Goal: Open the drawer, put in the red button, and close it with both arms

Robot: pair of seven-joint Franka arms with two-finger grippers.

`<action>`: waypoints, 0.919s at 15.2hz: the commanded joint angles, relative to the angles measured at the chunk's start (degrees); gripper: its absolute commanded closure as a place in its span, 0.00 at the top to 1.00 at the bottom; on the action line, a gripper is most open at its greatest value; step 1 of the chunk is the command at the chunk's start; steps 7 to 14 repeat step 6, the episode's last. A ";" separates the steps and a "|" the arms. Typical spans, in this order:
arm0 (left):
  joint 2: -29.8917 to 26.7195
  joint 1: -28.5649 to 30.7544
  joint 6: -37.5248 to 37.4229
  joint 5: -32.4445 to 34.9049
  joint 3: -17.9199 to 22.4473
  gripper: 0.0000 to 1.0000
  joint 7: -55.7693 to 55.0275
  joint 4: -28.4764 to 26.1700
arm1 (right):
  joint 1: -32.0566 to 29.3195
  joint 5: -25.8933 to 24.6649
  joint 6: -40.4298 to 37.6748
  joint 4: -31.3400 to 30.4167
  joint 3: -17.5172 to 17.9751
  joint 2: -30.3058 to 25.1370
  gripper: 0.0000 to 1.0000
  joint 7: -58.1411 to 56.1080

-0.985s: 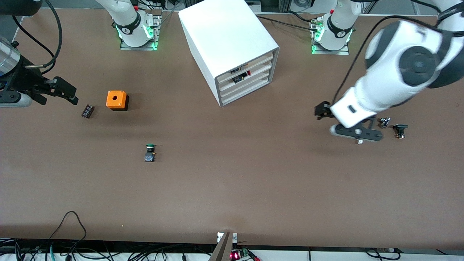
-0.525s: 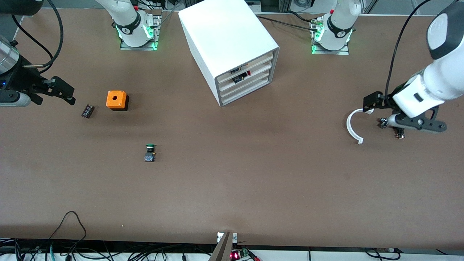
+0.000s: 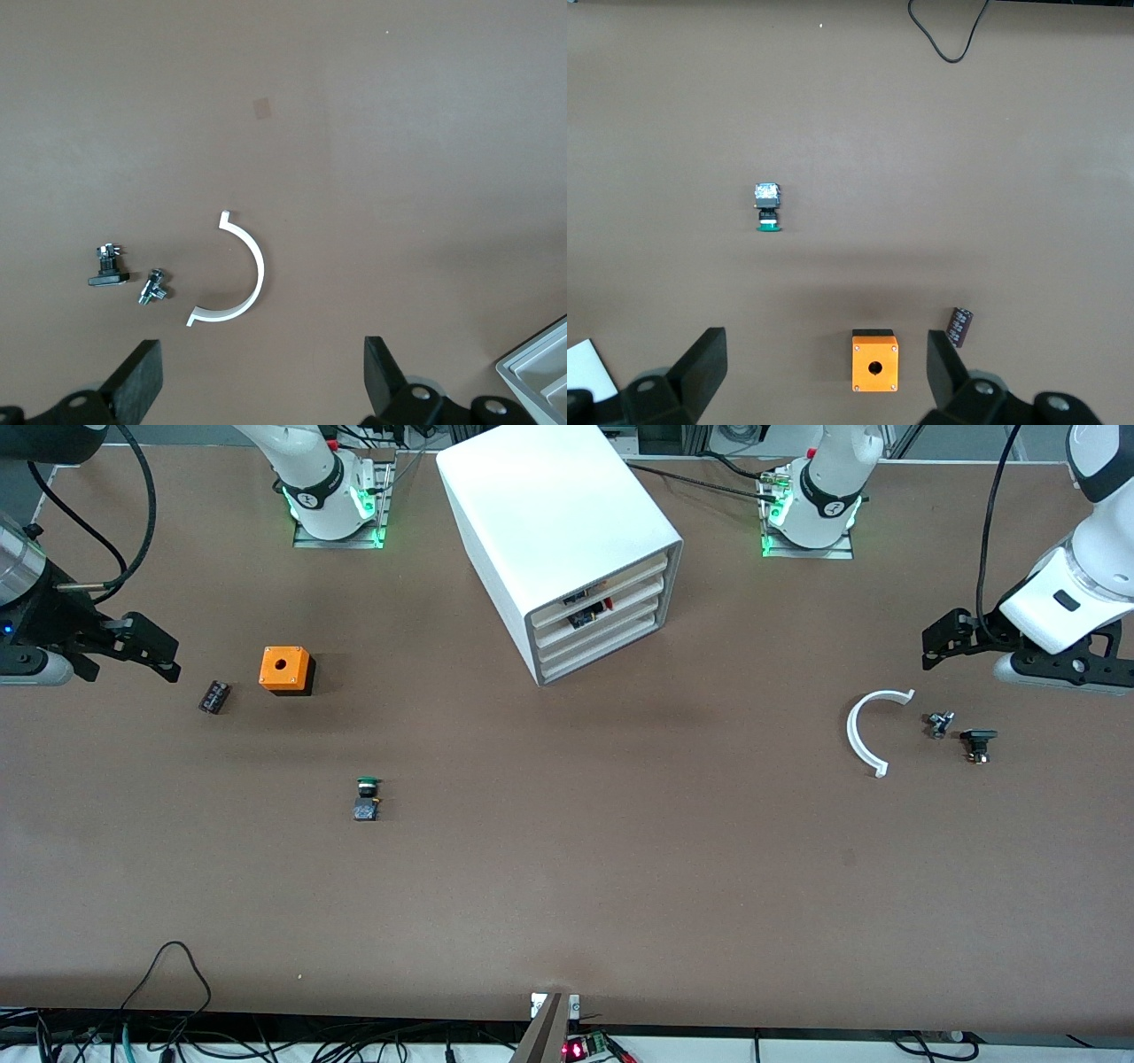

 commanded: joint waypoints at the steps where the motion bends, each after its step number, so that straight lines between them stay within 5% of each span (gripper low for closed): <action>1: -0.22 -0.90 -2.02 1.22 -0.23 1.00 -0.28 1.79 | -0.06 -0.61 -1.37 1.56 0.45 0.36 1.00 1.52; 14: 0.05 -1.16 -2.03 1.22 -0.32 1.00 -0.28 2.86 | -0.14 -0.43 -1.46 1.56 0.37 0.18 1.00 1.61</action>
